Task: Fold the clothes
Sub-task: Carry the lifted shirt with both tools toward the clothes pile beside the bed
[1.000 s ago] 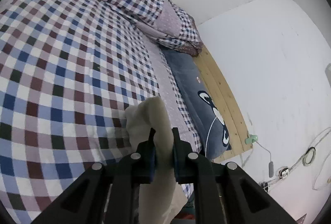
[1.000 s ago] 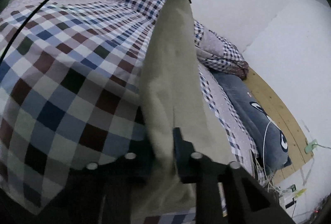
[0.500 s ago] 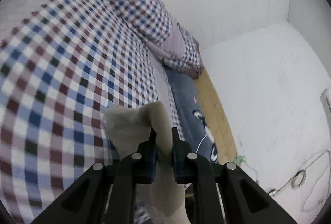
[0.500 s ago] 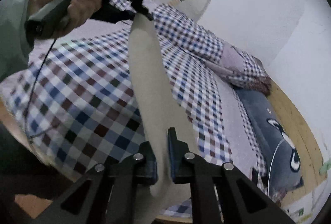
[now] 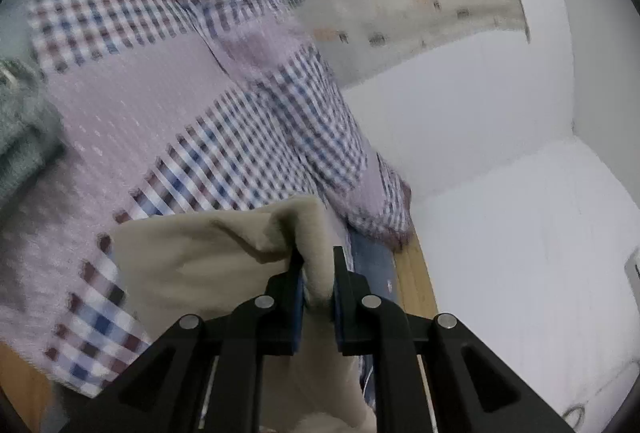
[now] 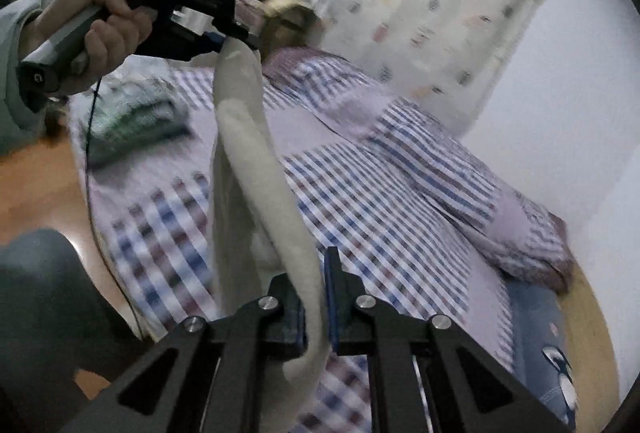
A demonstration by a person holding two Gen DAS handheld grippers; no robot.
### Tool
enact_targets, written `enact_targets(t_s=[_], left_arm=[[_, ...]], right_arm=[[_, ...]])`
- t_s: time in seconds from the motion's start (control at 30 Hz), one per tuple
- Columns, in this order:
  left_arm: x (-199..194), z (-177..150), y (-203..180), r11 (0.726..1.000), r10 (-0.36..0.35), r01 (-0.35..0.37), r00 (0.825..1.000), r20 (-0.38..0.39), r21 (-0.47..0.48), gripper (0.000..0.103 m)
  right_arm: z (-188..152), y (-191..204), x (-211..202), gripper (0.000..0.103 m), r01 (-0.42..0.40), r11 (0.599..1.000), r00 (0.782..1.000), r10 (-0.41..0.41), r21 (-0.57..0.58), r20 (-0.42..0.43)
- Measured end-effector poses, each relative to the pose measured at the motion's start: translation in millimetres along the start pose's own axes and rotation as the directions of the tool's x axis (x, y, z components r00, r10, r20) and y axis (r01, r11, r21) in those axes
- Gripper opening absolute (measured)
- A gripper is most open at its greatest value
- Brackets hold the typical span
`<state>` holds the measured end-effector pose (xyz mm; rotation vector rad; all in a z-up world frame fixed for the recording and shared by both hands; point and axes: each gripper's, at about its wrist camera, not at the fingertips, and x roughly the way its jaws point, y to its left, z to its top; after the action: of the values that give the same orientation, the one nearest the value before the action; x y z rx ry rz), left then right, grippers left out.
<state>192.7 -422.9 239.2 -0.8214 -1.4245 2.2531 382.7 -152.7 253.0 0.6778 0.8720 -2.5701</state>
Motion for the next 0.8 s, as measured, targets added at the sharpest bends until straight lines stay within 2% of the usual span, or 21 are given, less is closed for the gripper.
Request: enact_targets(t_s=[0.13,0.27,0.37,0.47,0.63,0.8], left_arm=[[-53,33,1,0.999,0.049,-0.048,0.994,0.097,-0.009,0.011],[-102,71,1,0.995,0.098,-0.097,0.979,0.178,-0.018,0.011],[-122,98,4,0.992,0.129,-0.125,0.968,0.217,-0.034,0.011],[-121,122,6,0.987,0.163,-0.156,0.959,0.232,-0.045,0.011],[-116,166,22,0.976,0.215,-0.204,0.948,0.236,-0.072,0.011],[-96,211,36,0.974,0.224,-0.209,0.948,0.228,-0.087,0.011]], right_arm=[[47,5,7,0.007,-0.130,0.991,0.988,0.132,-0.029,0.078],[96,19,14,0.007,-0.193,0.978,0.966,0.204,-0.083,0.160],[126,22,31,0.007,-0.237,0.967,0.949,0.252,-0.095,0.191],[156,22,57,0.007,-0.269,0.958,0.936,0.284,-0.100,0.205],[200,12,94,0.007,-0.295,0.952,0.928,0.306,-0.083,0.212],[238,14,134,0.007,-0.281,0.956,0.935,0.294,-0.090,0.197]])
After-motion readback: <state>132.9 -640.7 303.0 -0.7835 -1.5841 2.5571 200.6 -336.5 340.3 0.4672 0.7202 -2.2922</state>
